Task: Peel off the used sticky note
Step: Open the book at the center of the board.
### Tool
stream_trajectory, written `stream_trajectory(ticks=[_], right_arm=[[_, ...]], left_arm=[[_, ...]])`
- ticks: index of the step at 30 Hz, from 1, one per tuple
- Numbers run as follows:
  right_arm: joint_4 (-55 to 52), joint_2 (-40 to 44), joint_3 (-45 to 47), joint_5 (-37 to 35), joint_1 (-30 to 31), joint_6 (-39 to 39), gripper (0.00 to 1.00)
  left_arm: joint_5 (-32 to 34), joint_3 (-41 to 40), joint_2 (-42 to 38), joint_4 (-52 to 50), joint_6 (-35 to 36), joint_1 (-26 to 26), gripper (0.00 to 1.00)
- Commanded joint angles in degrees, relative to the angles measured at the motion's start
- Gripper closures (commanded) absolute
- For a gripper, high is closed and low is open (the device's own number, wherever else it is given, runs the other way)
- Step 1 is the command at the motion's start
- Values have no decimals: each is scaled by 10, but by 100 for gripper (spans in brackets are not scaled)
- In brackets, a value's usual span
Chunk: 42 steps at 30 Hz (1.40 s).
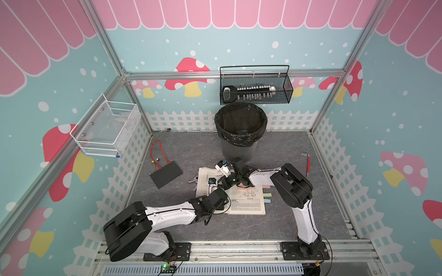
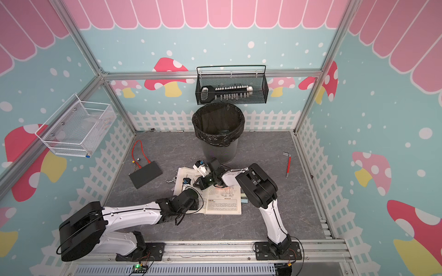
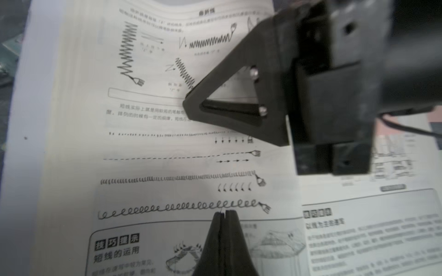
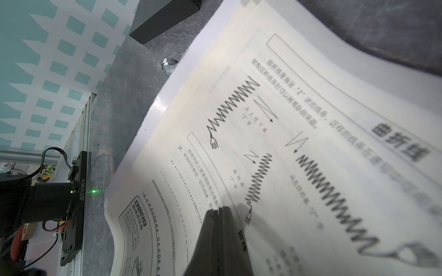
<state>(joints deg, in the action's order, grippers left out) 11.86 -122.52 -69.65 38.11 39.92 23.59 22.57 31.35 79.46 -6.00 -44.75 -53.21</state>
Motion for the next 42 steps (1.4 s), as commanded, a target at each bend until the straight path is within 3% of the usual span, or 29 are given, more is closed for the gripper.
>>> stream_trajectory(ticks=[1, 6, 17, 25, 29, 37, 42], right_arm=[[-37, -16, 6, -17, 7, -9, 100], [-37, -11, 8, -17, 8, -5, 100], [-56, 26, 13, -43, 9, 1, 100], [-174, 196, 34, -238, -4, 38, 54], [-184, 288, 118, -274, -22, 90, 33], [-82, 394, 333, -232, -49, 219, 27], [-7, 402, 381, -235, -64, 267, 27]], left_arm=[[23, -3, 4, 45, -6, 16, 100], [15, -26, 29, 66, -9, 47, 100], [-17, -61, 87, 79, -40, 50, 100], [-30, -102, 33, 64, -58, 50, 100], [-36, -115, 11, 58, -60, 49, 100], [-35, -127, -4, 59, -66, 50, 100], [-36, -125, -3, 58, -67, 49, 100]])
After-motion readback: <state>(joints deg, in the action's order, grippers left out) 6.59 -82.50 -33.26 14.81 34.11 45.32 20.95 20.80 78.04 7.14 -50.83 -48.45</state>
